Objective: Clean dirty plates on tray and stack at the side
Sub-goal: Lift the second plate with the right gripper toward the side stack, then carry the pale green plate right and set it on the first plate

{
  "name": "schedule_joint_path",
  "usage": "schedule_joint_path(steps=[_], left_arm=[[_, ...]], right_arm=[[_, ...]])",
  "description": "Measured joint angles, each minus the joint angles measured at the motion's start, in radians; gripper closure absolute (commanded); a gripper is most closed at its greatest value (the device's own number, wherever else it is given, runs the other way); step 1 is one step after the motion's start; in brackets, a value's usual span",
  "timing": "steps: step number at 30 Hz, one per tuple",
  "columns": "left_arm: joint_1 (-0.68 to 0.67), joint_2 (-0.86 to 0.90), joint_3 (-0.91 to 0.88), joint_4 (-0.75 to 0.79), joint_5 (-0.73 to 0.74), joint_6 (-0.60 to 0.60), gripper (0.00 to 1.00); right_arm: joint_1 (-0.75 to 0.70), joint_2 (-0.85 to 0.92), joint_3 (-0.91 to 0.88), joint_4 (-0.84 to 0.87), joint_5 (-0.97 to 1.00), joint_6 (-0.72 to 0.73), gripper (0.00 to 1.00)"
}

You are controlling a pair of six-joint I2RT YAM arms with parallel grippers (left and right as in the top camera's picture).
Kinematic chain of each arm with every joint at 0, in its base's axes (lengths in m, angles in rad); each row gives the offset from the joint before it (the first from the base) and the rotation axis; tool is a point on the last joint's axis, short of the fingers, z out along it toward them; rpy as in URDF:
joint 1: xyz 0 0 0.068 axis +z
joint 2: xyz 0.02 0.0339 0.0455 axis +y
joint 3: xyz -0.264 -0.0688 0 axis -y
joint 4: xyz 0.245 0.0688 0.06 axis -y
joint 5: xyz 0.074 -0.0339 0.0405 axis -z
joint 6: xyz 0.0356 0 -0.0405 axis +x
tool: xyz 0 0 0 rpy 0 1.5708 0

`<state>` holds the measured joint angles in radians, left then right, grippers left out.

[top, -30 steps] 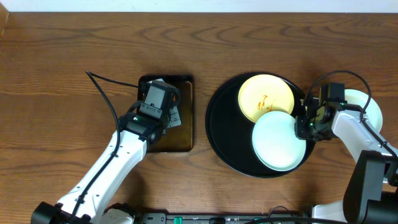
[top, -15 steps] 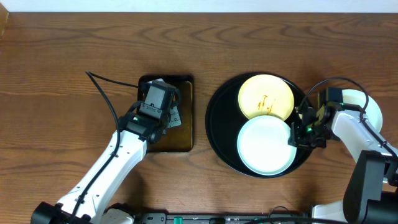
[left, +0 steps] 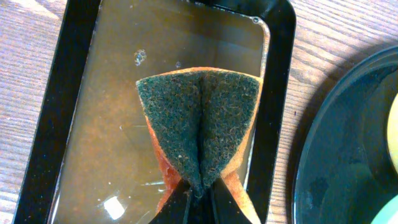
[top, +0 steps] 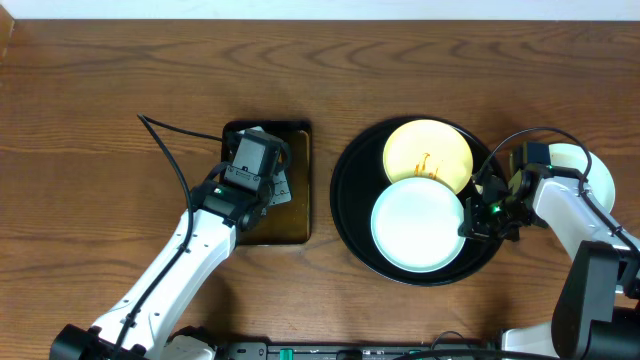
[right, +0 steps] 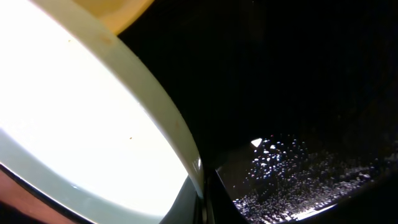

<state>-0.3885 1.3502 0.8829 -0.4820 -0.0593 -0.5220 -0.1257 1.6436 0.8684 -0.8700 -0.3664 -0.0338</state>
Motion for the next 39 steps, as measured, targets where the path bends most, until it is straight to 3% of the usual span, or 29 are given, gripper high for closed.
schedule_joint_path(steps=[15,22,30,39], left_arm=[[0.000,0.000,0.000,0.000,0.000,0.000,0.92],[0.000,0.000,0.000,0.000,0.000,0.000,0.92],[0.000,0.000,0.000,0.000,0.000,0.000,0.92],[0.000,0.000,0.000,0.000,0.000,0.000,0.92]], right_arm=[[0.000,-0.049,0.052,0.017,-0.080,-0.018,0.99],[0.000,-0.194,0.176,0.056,0.044,0.032,0.99],[0.023,-0.353,0.196,0.063,0.185,0.042,0.99],[0.246,-0.470,0.196,0.085,0.480,0.045,0.99]])
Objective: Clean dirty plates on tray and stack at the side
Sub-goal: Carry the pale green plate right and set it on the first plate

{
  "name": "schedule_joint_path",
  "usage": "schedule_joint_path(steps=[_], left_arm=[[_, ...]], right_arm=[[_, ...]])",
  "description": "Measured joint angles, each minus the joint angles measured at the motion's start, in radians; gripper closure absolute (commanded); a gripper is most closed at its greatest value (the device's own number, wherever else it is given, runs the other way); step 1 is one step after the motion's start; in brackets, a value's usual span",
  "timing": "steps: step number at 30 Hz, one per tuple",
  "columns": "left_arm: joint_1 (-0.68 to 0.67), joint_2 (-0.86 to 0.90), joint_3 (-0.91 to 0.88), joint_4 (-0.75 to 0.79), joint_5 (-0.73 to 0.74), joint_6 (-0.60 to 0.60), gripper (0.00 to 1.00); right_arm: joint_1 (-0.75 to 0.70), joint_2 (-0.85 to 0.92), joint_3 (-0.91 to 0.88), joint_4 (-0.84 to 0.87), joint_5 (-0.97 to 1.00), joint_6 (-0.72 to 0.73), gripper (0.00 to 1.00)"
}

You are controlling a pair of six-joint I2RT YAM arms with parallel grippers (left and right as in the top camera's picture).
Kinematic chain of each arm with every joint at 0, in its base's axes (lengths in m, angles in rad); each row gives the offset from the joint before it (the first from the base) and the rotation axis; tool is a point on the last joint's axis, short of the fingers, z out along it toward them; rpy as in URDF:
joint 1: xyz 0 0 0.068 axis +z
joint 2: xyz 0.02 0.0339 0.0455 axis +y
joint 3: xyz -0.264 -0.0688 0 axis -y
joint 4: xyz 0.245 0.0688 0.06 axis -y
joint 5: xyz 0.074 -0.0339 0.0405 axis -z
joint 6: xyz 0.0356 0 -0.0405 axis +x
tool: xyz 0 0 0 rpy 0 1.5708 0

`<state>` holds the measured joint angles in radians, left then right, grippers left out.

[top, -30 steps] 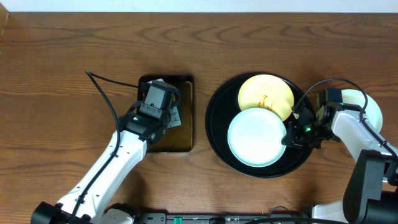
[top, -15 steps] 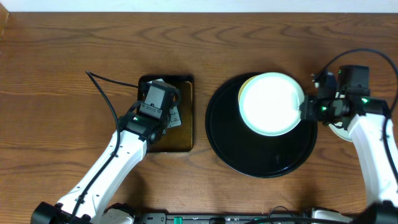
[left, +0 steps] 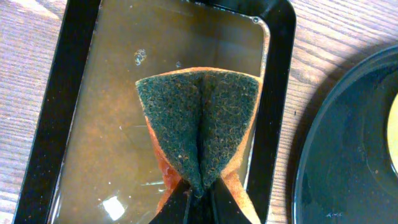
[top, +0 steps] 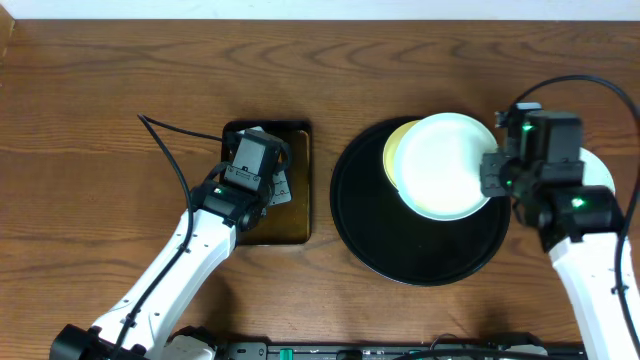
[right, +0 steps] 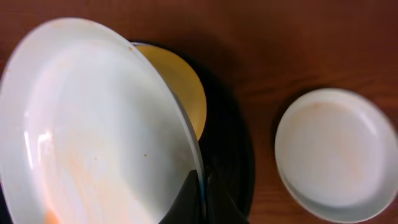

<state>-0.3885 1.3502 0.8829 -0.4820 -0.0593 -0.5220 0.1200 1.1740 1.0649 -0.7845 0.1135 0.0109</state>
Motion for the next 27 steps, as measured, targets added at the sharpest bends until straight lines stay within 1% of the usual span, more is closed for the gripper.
schedule_joint_path(steps=[6,12,27], left_arm=[[0.000,0.000,0.000,0.000,0.000,0.000,0.92],[0.000,0.000,0.000,0.000,0.000,0.000,0.93],[0.000,0.000,0.000,0.000,0.000,0.000,0.92]], right_arm=[[0.172,-0.014,0.000,0.004,0.199,0.000,0.99],[0.262,-0.014,0.000,0.013,0.320,0.000,0.99],[0.280,-0.014,0.000,0.016,0.431,0.002,0.99]])
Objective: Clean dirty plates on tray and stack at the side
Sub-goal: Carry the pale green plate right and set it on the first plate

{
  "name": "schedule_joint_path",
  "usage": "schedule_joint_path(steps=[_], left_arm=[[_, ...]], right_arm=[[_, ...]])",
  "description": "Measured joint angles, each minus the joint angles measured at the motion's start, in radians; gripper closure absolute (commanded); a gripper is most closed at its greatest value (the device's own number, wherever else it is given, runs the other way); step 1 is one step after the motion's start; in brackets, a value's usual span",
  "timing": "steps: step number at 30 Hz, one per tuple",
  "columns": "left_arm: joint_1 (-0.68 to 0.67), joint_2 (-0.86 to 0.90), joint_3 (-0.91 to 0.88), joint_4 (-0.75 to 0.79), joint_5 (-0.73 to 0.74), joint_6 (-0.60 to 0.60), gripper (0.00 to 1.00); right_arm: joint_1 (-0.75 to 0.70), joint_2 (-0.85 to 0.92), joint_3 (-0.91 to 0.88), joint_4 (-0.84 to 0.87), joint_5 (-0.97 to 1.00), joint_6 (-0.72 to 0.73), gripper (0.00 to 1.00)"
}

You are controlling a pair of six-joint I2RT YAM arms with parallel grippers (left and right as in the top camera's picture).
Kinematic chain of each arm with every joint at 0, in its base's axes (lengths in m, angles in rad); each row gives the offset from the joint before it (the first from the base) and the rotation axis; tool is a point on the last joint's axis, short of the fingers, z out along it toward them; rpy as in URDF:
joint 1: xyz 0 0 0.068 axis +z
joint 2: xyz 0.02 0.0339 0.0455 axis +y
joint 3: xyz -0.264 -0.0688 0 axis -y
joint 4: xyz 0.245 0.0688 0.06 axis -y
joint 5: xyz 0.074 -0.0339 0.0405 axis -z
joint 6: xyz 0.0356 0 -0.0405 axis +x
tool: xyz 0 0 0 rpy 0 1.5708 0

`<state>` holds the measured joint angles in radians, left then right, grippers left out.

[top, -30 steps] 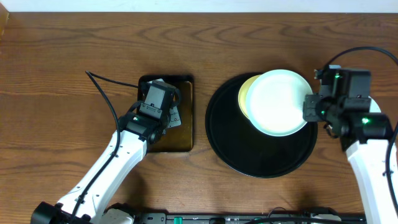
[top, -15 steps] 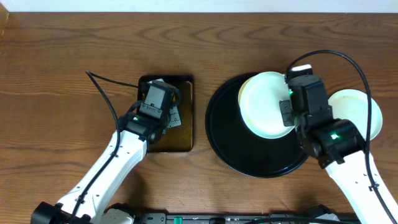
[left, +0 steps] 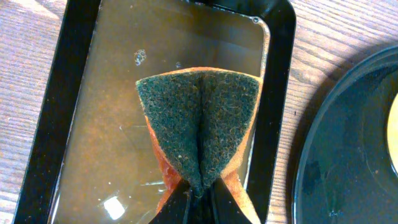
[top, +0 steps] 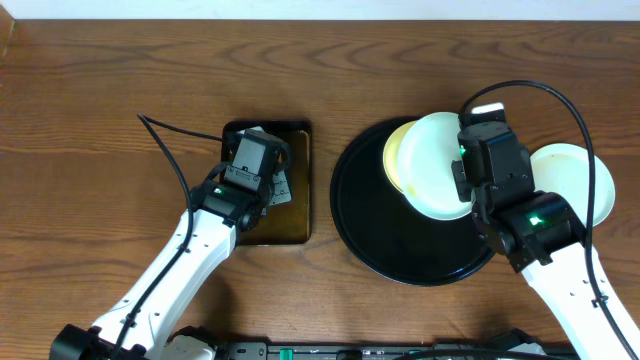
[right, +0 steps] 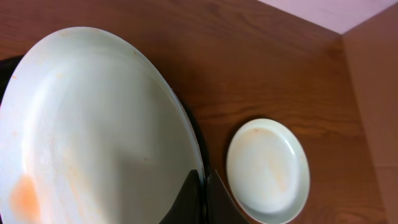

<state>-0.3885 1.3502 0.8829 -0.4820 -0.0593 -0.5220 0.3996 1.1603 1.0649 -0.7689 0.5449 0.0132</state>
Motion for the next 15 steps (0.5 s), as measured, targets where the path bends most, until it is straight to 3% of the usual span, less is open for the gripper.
schedule_joint_path(steps=[7,15], left_arm=[[0.000,0.000,0.000,0.000,0.000,0.000,0.92],[0.000,0.000,0.000,0.000,0.000,0.000,0.92]], right_arm=[[-0.042,0.001,0.000,-0.019,0.082,0.142,0.99],[-0.269,0.087,0.000,-0.016,0.106,0.330,0.99]])
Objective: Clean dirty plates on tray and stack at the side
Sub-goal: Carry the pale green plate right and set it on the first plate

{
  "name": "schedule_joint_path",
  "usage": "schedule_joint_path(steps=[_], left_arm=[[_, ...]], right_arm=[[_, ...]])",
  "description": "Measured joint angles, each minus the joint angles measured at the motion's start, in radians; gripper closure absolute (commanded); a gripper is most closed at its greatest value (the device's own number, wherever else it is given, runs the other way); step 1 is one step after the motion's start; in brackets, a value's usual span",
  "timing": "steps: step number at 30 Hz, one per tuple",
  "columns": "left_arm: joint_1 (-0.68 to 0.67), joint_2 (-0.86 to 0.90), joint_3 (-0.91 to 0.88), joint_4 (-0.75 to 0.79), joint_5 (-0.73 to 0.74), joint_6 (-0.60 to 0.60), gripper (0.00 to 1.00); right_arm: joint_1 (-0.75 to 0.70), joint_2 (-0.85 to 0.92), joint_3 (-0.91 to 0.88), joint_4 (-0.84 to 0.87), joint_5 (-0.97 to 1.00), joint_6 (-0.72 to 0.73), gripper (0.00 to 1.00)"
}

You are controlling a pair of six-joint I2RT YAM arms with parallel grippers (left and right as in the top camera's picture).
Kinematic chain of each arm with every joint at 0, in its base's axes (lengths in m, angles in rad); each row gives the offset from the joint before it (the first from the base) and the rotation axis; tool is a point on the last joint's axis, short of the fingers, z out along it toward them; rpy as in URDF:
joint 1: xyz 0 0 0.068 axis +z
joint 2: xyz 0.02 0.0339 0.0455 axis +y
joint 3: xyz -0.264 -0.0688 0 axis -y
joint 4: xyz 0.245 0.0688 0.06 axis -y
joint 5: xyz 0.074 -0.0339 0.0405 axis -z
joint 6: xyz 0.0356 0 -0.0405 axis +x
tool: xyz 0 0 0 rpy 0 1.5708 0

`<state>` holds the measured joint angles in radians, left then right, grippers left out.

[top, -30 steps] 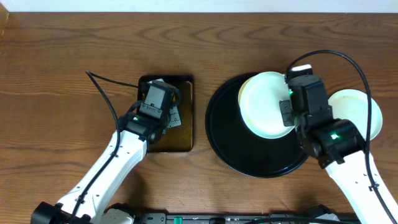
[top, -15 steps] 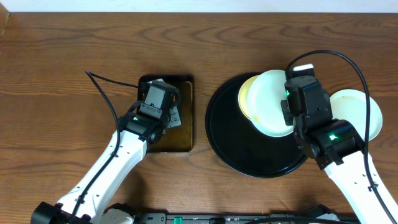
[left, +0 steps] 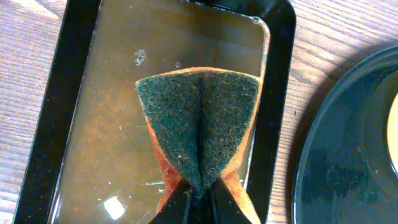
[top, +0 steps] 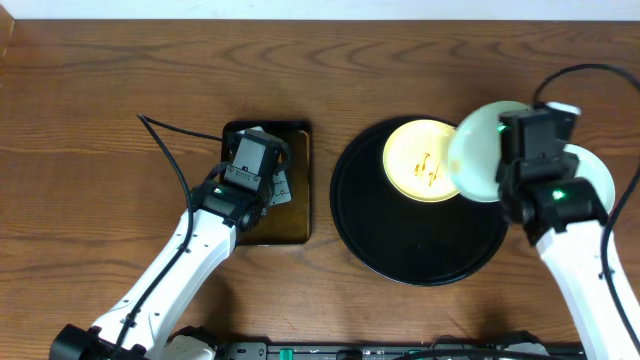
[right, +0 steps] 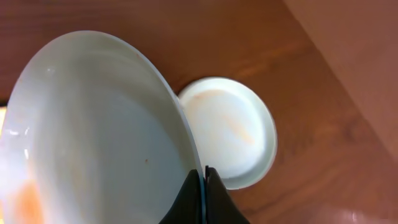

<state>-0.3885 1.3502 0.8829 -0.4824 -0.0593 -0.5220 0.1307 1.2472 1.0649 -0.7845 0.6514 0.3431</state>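
My right gripper (right: 201, 177) is shut on the rim of a white plate (top: 478, 150), held in the air tilted over the right edge of the round black tray (top: 420, 260); the white plate (right: 93, 137) fills the right wrist view. A yellow plate (top: 425, 160) with food marks lies on the tray. A second white plate (top: 595, 180) rests on the table to the right, also seen as the white plate (right: 233, 130) below my held one. My left gripper (left: 198, 190) is shut on a folded green-and-orange sponge (left: 199, 127) in the water tray (left: 273, 74).
The rectangular black water tray (top: 300, 215) holds brownish water, left of the round tray. A black cable (top: 165, 140) runs across the table to the left arm. Bare wooden table (top: 100, 100) lies at the left and back.
My right gripper with the white plate has moved right, from over the yellow plate to the tray's right edge, uncovering the yellow plate. The left gripper and sponge are unmoved.
At first my right gripper gripped the rim of the white plate lying in the tray, partly over the yellow one. Then the plate was lifted over the tray's back right. It is now held near the white plate on the table. The left gripper held the sponge throughout.
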Motion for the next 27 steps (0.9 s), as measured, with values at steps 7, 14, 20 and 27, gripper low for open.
schedule_joint_path(steps=[7,14,20,27], left_arm=[[0.000,0.000,0.000,0.000,0.000,0.000,0.92],[0.000,0.000,0.000,0.000,0.000,0.000,0.92],[0.000,0.000,0.000,-0.009,0.000,0.000,0.92],[0.000,0.000,0.000,-0.009,0.000,0.000,0.92]], right_arm=[[-0.230,0.112,0.000,0.048,-0.070,0.102,0.99],[-0.411,0.224,0.000,0.093,-0.169,0.162,0.99],[-0.505,0.301,0.000,0.114,-0.222,0.192,0.98],[-0.542,0.311,0.000,0.145,-0.273,0.206,0.77]])
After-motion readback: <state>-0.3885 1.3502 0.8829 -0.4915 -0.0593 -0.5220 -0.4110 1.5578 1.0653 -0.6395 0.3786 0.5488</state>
